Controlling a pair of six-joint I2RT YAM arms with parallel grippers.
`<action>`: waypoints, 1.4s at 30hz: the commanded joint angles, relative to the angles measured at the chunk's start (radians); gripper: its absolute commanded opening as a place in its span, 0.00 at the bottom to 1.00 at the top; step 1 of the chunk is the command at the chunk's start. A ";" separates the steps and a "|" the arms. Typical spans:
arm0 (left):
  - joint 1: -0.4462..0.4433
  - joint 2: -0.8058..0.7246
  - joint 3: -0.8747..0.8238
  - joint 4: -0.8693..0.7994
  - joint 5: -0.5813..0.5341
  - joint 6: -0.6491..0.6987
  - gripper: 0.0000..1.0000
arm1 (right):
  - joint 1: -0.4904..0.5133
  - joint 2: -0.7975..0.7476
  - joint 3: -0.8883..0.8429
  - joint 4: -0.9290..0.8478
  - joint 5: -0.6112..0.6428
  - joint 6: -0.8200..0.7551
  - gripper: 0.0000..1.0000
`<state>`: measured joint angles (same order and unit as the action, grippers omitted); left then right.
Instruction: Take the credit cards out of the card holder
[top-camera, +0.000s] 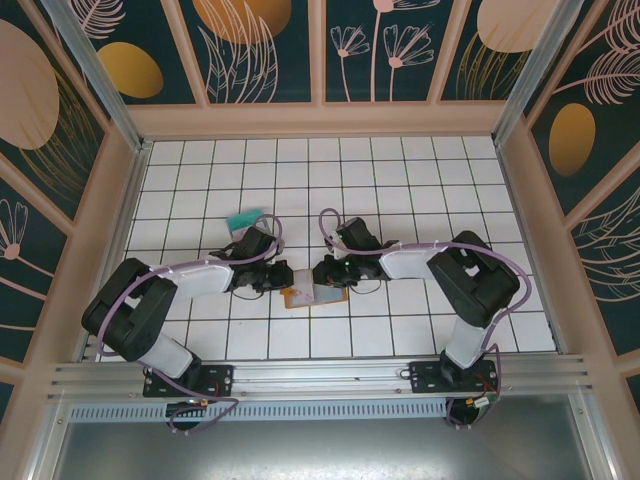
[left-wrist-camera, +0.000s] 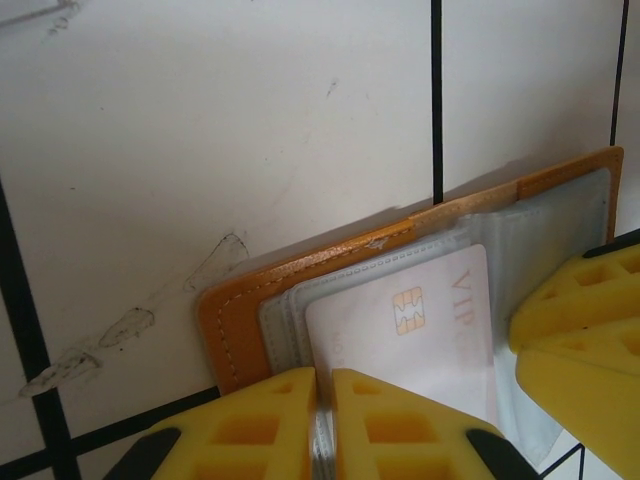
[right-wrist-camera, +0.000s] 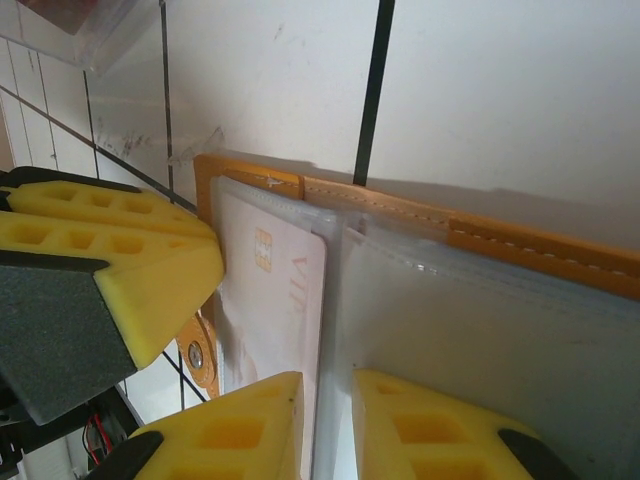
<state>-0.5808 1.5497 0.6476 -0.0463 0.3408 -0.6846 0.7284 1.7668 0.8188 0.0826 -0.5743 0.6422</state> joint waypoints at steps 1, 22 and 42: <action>-0.001 0.018 -0.016 0.015 0.030 -0.016 0.15 | 0.011 0.021 0.026 0.016 -0.018 0.011 0.21; -0.002 0.030 -0.010 0.019 0.030 -0.018 0.13 | 0.014 0.035 0.036 0.019 -0.036 0.001 0.00; -0.001 0.032 0.017 -0.064 -0.053 0.019 0.06 | -0.093 -0.116 -0.079 -0.016 -0.013 -0.025 0.00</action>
<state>-0.5816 1.5661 0.6567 -0.0368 0.3317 -0.6838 0.6518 1.7061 0.7574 0.0952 -0.5957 0.6376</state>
